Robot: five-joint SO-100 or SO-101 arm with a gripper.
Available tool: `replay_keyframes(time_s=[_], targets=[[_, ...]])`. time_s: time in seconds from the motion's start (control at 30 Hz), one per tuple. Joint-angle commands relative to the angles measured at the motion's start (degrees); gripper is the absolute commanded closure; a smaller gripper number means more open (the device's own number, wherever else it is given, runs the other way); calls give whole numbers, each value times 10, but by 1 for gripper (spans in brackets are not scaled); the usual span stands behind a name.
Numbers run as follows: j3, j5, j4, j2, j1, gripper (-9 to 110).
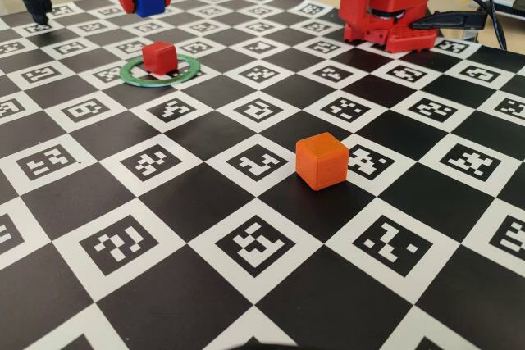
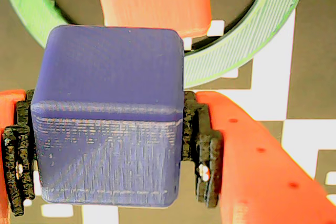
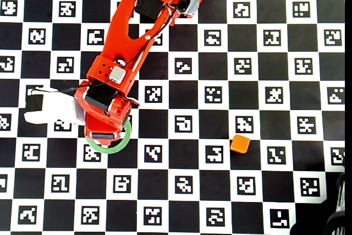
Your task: Grab the red cube then put it in the green circle then put the blue cube on top and finally the orange cube on top
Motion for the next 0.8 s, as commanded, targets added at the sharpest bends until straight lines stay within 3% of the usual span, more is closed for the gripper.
replay_keyframes(time_s=[0.0,0.77], targets=[[-1,-10,-11,24,-1,93],[67,-62,-58,24,-2,93]])
